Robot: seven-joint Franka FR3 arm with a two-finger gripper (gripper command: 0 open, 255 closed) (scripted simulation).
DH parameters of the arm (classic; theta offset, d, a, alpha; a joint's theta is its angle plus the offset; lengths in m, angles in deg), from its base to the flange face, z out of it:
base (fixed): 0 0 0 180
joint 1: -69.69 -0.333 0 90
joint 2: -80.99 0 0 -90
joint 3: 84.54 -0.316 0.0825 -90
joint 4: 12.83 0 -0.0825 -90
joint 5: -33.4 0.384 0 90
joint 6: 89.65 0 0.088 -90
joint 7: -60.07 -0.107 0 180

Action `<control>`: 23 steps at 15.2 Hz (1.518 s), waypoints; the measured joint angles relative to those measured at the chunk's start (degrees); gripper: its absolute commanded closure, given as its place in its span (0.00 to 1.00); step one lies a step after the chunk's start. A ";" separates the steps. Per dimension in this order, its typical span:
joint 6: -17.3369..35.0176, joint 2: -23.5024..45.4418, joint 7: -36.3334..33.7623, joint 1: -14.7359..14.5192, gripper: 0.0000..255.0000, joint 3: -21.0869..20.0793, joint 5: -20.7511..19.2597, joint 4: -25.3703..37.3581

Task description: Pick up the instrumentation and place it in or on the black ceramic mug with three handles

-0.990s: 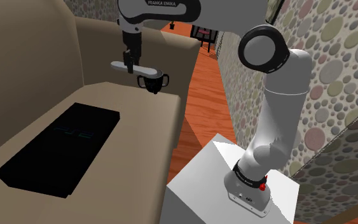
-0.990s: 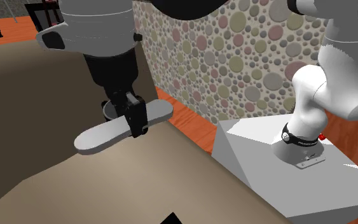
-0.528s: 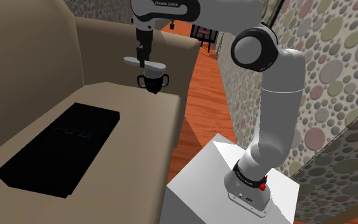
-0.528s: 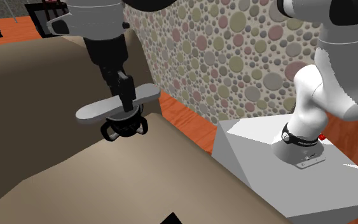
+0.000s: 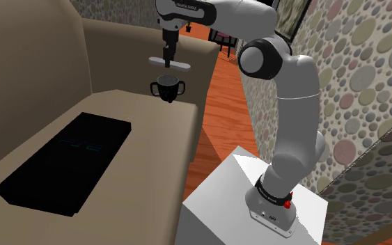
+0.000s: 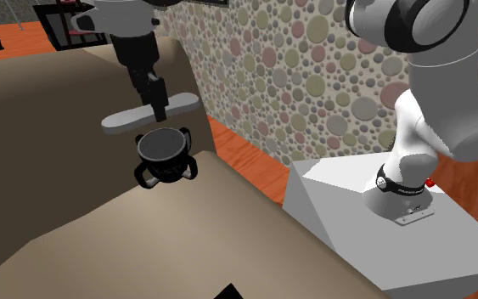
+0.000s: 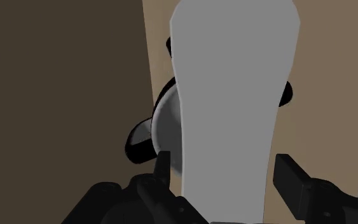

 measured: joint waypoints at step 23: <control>11.00 -0.41 1.40 1.63 0.00 0.42 0.13 -11.13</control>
